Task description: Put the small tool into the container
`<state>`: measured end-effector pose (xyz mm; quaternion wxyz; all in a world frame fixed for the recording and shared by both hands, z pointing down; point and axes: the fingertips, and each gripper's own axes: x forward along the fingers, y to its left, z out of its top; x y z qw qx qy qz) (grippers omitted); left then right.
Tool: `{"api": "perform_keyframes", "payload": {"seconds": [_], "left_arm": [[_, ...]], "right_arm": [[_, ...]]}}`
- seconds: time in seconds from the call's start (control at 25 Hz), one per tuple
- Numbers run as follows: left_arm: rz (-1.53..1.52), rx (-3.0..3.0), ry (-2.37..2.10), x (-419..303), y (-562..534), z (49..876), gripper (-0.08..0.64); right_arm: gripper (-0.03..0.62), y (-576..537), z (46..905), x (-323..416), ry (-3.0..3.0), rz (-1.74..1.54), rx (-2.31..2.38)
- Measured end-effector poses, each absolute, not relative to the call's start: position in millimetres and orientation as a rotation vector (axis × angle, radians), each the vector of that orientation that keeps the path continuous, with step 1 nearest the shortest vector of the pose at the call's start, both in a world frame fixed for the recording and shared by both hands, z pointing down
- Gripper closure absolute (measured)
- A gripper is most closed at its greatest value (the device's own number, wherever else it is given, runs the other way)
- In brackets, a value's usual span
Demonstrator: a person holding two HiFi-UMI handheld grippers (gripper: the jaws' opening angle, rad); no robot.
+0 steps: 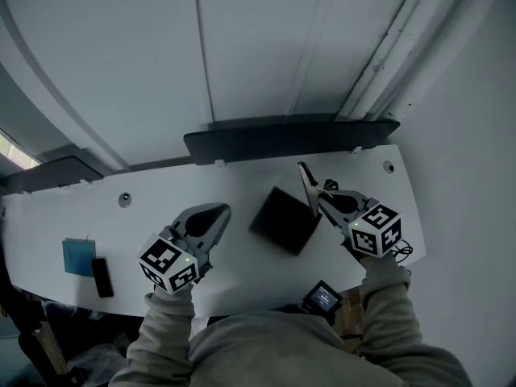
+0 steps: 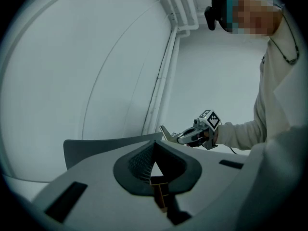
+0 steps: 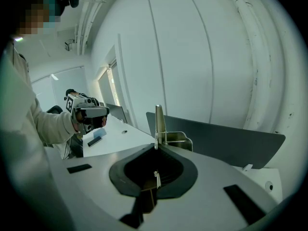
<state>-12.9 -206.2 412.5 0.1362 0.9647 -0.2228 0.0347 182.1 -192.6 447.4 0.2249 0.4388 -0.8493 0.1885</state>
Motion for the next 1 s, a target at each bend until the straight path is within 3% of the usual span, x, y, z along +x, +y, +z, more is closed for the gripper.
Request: {"api": "perform_keyframes", "payload": {"seconds": [1.0], "left_arm": [[0.122, 2.689, -0.686, -32.2, -200.5, 447.6, 0.558]], "right_arm": [[0.571, -216.4, 543.8, 187.7, -2.170, 0.562, 1.013]]}}
